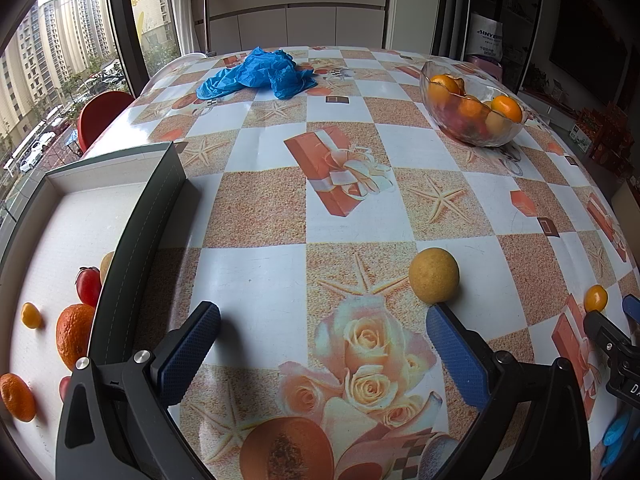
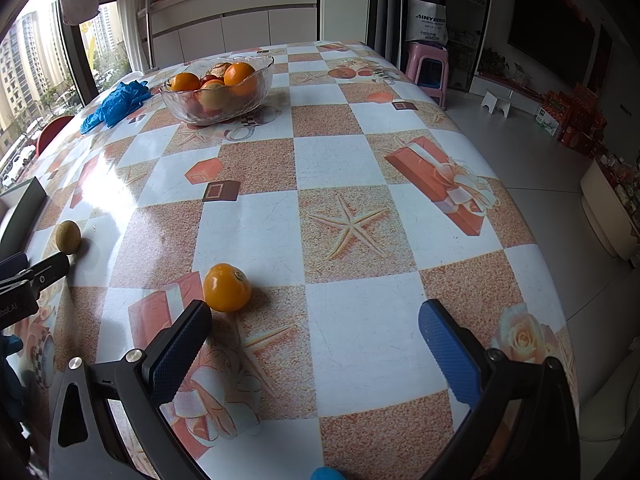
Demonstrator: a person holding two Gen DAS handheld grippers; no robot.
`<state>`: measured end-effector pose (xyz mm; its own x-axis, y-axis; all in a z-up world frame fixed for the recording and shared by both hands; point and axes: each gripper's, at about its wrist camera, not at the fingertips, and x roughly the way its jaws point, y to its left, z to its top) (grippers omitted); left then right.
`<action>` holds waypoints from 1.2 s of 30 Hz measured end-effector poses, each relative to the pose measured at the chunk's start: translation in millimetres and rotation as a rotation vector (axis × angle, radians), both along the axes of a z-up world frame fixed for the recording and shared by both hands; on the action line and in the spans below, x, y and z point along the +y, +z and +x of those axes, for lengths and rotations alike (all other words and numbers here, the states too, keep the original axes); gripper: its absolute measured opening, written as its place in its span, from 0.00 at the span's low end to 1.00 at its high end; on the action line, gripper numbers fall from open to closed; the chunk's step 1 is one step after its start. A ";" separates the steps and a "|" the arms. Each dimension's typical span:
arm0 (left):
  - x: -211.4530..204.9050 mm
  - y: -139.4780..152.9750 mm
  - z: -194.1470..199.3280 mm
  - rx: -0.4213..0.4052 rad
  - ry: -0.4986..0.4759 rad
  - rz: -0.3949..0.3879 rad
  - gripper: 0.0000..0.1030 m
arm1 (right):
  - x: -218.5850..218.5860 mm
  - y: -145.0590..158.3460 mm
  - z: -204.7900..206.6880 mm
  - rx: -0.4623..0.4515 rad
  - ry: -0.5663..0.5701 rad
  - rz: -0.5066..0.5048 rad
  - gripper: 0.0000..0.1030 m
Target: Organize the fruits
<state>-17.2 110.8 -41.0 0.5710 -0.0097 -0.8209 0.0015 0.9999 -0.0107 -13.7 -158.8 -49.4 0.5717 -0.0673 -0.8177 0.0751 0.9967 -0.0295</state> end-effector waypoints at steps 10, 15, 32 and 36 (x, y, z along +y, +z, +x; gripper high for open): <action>0.1 -0.2 0.1 0.000 0.000 0.000 1.00 | -0.1 -0.1 0.1 0.000 0.000 0.000 1.00; -0.1 -0.1 0.2 0.000 0.000 0.000 1.00 | -0.1 -0.1 0.1 0.000 0.000 0.000 1.00; -0.9 0.8 4.4 0.059 0.030 0.004 1.00 | -0.2 -0.1 0.2 0.000 0.000 0.000 1.00; -0.7 1.1 8.9 0.110 0.044 0.003 1.00 | -0.1 -0.1 0.1 0.000 0.000 0.000 1.00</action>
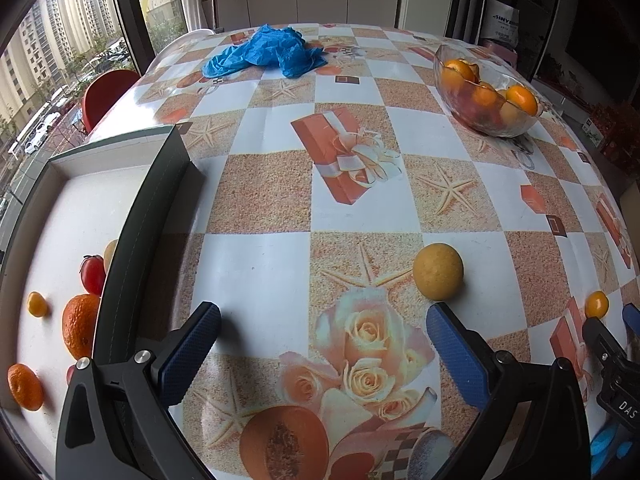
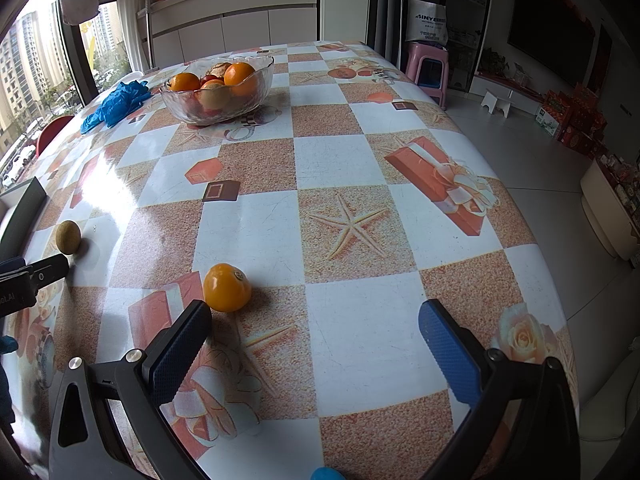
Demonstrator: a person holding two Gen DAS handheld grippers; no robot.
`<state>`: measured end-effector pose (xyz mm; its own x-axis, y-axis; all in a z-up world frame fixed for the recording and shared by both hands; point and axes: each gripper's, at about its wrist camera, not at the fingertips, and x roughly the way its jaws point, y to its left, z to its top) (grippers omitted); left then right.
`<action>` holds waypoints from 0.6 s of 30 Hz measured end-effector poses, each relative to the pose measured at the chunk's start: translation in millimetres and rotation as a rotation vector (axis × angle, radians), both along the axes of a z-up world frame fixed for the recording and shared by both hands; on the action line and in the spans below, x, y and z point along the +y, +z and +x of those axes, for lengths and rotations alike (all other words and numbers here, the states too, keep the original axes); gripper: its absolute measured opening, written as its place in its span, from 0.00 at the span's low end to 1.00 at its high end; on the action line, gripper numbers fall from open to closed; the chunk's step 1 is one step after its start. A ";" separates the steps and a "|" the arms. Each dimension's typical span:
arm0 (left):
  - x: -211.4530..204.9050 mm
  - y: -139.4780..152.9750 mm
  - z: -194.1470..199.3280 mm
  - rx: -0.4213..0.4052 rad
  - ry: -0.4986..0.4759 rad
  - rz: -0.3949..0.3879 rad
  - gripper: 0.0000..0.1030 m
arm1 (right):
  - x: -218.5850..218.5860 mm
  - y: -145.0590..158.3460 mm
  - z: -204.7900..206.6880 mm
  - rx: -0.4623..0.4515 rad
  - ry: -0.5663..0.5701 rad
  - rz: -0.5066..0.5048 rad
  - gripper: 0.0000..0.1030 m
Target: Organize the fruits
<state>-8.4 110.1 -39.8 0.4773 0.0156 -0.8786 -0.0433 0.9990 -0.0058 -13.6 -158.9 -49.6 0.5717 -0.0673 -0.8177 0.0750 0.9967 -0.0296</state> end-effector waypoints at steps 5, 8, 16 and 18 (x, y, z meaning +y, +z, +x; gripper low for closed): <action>-0.2 -0.1 0.4 0.021 0.008 0.002 1.00 | -0.1 0.1 0.1 0.000 0.000 0.000 1.00; -0.2 -0.1 0.4 0.023 0.009 0.003 1.00 | -0.2 0.1 0.1 0.000 0.000 0.000 1.00; -1.3 0.3 1.4 0.023 -0.005 0.000 1.00 | -0.1 0.1 0.0 0.000 0.000 0.000 1.00; -4.5 0.6 -0.1 0.022 -0.031 -0.006 1.00 | 0.3 0.1 -0.1 0.000 0.000 -0.002 1.00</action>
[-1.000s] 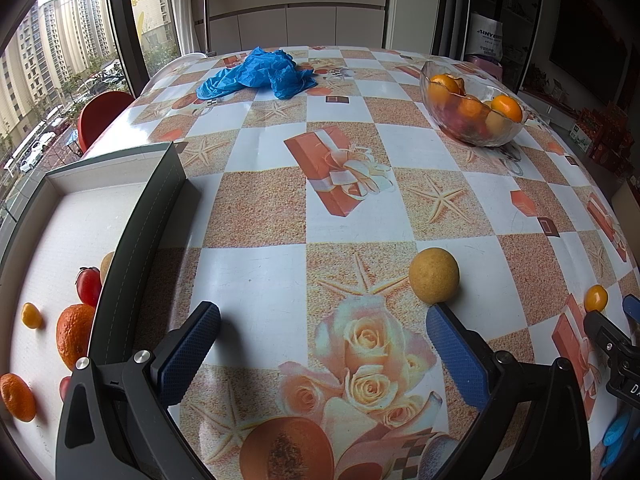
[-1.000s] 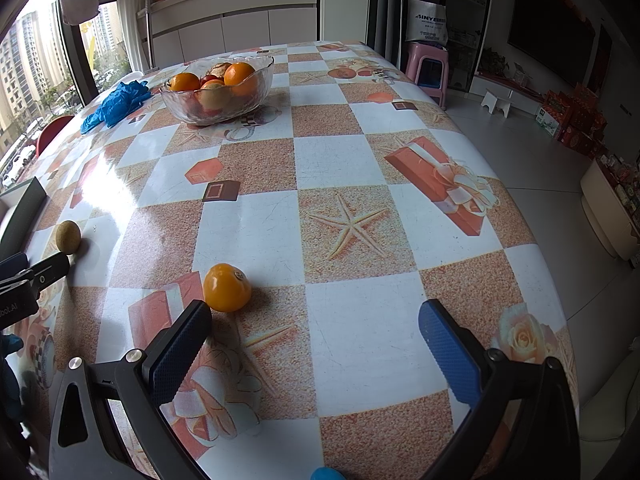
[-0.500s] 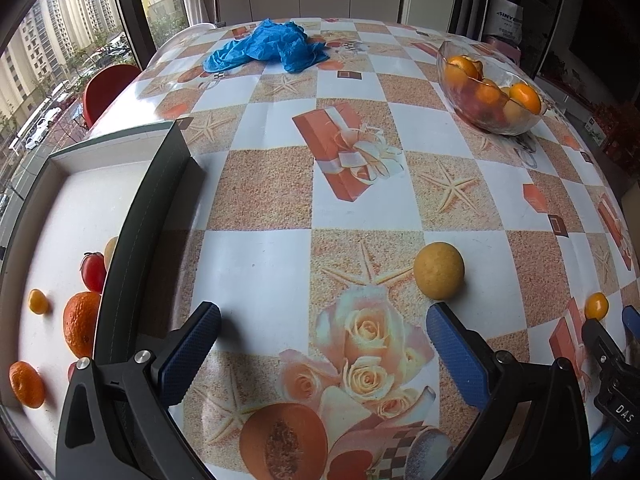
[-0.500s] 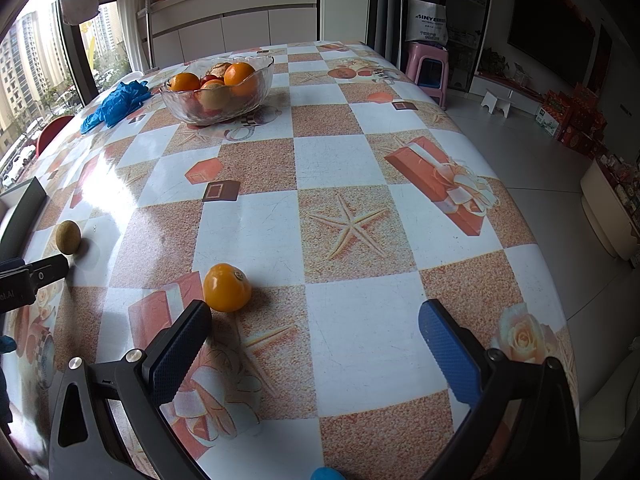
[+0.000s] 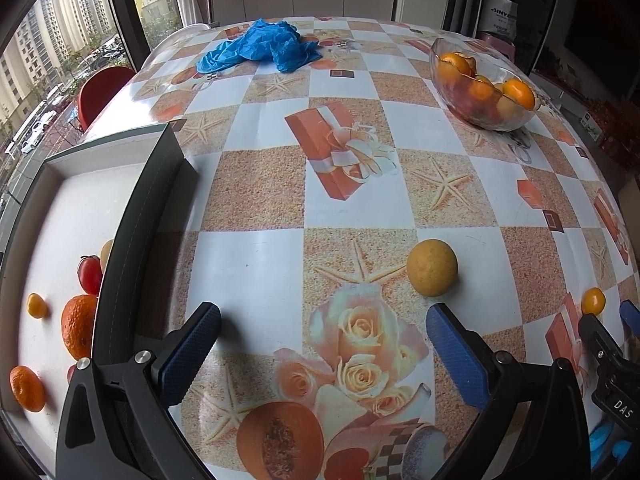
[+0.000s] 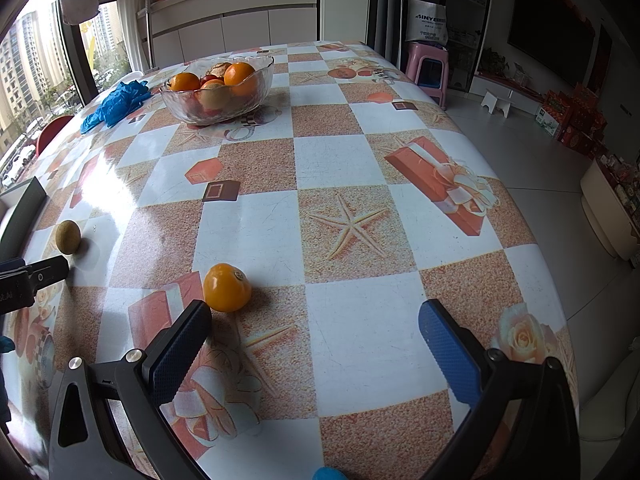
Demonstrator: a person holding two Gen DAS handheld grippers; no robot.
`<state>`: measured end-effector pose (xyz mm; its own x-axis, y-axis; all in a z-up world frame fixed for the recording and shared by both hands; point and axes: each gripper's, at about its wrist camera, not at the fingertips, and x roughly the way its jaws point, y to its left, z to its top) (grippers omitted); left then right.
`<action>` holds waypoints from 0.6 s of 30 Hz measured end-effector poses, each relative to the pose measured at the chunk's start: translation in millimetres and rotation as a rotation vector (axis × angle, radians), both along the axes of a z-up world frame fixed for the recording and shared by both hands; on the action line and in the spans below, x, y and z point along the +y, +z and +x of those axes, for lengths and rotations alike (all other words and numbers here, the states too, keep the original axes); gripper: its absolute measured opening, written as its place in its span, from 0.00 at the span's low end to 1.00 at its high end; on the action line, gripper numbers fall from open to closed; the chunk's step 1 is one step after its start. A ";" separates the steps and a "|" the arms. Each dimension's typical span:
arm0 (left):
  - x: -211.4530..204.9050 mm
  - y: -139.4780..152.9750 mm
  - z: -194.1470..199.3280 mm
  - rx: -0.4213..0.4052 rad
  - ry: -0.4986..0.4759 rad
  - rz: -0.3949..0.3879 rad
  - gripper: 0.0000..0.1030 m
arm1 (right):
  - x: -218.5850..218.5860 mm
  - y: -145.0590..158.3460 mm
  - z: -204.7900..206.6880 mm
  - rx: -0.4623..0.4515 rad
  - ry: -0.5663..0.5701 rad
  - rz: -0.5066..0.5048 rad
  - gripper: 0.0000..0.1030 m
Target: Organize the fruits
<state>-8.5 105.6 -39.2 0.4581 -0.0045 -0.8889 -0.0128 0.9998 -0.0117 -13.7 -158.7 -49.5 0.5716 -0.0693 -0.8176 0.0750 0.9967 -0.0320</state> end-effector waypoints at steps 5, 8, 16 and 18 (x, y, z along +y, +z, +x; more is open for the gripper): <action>-21.2 6.9 -6.6 -0.054 -0.088 0.003 1.00 | 1.5 -0.5 -0.8 0.000 -0.018 -0.006 1.00; -36.8 5.8 -4.4 -0.057 -0.141 0.042 1.00 | 6.7 0.6 1.8 0.021 0.013 -0.001 1.00; -53.5 7.1 0.8 -0.074 -0.190 0.041 0.83 | 25.1 7.0 16.1 0.017 0.086 0.021 0.62; -55.0 9.1 1.7 -0.068 -0.201 0.004 0.67 | 29.6 9.5 18.2 0.021 0.121 0.034 0.25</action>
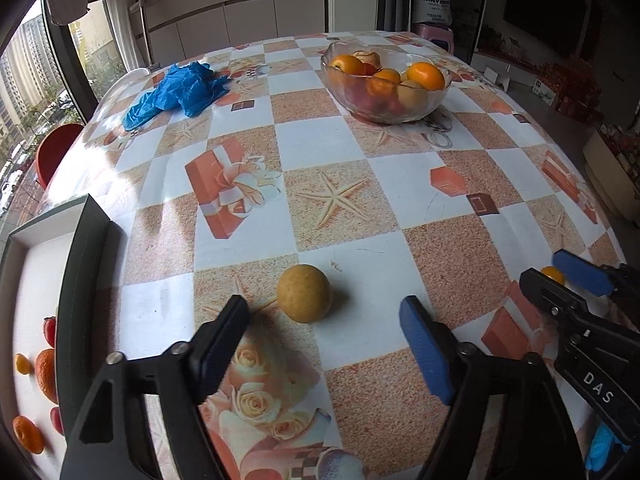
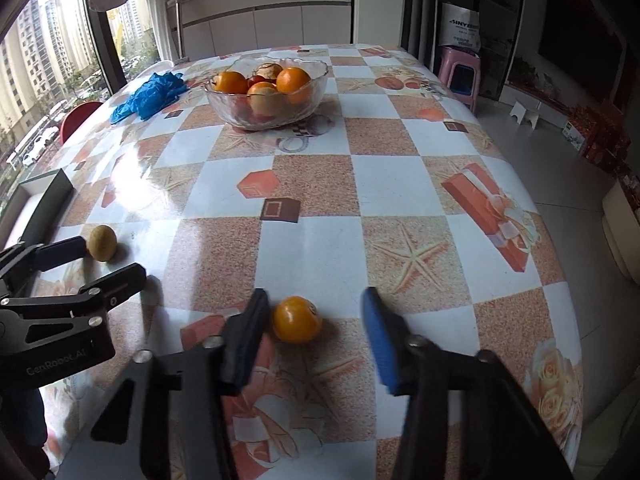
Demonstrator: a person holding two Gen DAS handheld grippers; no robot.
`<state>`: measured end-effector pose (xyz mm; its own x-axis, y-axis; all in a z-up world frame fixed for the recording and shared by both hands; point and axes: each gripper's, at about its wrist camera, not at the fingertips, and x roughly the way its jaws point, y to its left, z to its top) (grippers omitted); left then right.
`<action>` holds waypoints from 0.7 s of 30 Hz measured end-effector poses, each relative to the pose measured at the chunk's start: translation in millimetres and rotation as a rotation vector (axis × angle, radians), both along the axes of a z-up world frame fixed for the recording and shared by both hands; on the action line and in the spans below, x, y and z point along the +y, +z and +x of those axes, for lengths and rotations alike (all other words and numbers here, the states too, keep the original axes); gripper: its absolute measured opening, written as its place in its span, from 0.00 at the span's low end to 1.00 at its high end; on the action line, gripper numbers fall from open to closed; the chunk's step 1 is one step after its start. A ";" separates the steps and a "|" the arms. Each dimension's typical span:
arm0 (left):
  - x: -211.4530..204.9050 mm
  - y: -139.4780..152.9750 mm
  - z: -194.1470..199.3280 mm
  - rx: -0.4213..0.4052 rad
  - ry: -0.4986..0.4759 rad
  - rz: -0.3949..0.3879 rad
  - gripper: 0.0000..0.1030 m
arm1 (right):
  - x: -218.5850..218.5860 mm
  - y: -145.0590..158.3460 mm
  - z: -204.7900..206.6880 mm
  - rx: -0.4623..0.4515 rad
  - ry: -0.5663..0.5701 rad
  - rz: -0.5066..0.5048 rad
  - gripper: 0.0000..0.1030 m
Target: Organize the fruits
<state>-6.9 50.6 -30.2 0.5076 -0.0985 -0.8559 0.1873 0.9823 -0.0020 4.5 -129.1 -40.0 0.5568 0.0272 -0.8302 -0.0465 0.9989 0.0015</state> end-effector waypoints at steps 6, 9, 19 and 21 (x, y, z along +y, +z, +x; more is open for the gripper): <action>-4.7 4.3 -2.4 0.007 -0.021 -0.023 0.26 | -0.2 2.6 -5.2 0.012 0.022 0.062 0.23; -0.5 7.7 -5.9 0.006 -0.017 -0.038 0.26 | -1.9 5.5 -10.3 0.020 0.018 0.084 0.23; 45.1 47.9 -38.1 -0.061 0.015 -0.102 0.26 | 19.0 26.5 -27.2 0.032 0.079 0.129 0.23; 62.3 57.4 -46.1 -0.077 0.038 -0.111 0.26 | 33.4 34.3 -28.6 0.026 0.114 0.134 0.23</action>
